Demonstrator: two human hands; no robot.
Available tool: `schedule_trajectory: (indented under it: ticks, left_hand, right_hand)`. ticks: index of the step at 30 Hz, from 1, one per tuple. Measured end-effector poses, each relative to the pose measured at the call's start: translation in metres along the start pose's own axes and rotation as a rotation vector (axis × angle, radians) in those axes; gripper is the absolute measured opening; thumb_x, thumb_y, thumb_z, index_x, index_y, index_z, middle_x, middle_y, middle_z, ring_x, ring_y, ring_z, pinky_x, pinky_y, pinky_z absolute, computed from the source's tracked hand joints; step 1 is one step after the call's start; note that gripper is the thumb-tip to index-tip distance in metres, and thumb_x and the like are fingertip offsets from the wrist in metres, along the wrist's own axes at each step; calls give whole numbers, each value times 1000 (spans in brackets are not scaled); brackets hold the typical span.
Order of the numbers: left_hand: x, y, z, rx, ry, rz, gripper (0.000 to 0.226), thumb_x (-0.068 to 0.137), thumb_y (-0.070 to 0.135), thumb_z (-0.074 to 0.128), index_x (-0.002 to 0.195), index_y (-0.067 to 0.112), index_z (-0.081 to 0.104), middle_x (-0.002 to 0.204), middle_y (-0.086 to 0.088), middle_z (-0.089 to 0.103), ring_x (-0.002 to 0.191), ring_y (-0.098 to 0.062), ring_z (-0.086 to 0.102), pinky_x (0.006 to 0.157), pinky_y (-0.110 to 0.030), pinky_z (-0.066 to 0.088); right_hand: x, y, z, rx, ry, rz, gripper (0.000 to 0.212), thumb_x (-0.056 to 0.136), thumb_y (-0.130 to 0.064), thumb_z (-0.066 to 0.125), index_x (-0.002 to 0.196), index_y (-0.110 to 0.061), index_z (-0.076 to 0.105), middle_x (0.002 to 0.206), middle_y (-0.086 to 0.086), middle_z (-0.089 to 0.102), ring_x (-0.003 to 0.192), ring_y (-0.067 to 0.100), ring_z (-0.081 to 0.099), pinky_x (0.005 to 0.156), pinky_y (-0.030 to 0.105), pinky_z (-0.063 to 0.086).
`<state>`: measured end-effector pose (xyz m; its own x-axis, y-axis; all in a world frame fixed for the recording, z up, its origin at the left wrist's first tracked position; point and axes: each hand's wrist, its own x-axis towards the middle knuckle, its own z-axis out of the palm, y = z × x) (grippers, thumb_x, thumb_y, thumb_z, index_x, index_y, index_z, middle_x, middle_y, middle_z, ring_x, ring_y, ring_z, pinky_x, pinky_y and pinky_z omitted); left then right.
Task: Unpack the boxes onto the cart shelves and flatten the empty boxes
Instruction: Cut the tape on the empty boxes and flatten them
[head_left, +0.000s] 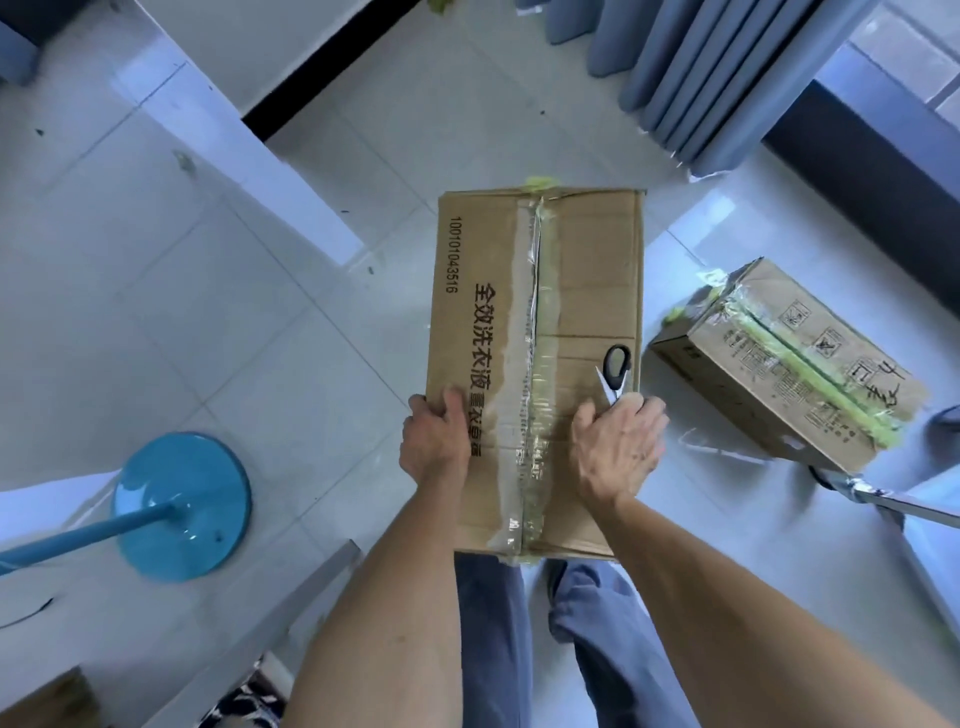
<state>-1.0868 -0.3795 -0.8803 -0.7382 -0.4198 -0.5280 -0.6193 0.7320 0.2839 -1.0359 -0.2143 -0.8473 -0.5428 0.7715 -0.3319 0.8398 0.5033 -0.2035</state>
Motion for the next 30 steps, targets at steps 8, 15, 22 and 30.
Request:
schedule_trajectory:
  ticks: [8, 15, 22, 30]
  left_hand:
    - [4, 17, 0, 58, 81, 290, 81, 86, 59, 51, 145, 9, 26, 138, -14, 45, 119, -32, 50, 100, -50, 45]
    - [13, 34, -3, -43, 40, 248, 100, 70, 67, 69, 142, 14, 26, 132, -9, 49, 120, -28, 50, 98, -50, 47]
    - [30, 54, -13, -180, 39, 221, 86, 83, 63, 54, 147, 14, 26, 141, -10, 44, 127, -30, 47, 107, -50, 41]
    - [54, 105, -3, -74, 79, 261, 84, 84, 55, 63, 148, 14, 25, 139, -12, 45, 125, -31, 46, 106, -46, 39]
  right_hand:
    - [0, -37, 11, 57, 138, 76, 43, 94, -56, 22, 86, -17, 41, 122, 14, 48, 109, 30, 44, 89, 45, 35]
    - [-13, -41, 18, -115, 149, -205, 22, 102, -29, 37, 97, -14, 52, 135, 17, 48, 121, 30, 46, 98, 43, 33]
    - [36, -137, 7, 162, 6, -57, 20, 104, -34, 39, 99, -19, 51, 93, 3, 61, 84, 25, 58, 74, 39, 40]
    - [96, -183, 8, 213, 59, -52, 11, 99, -13, 41, 103, -11, 50, 103, 7, 60, 87, 24, 53, 76, 32, 32]
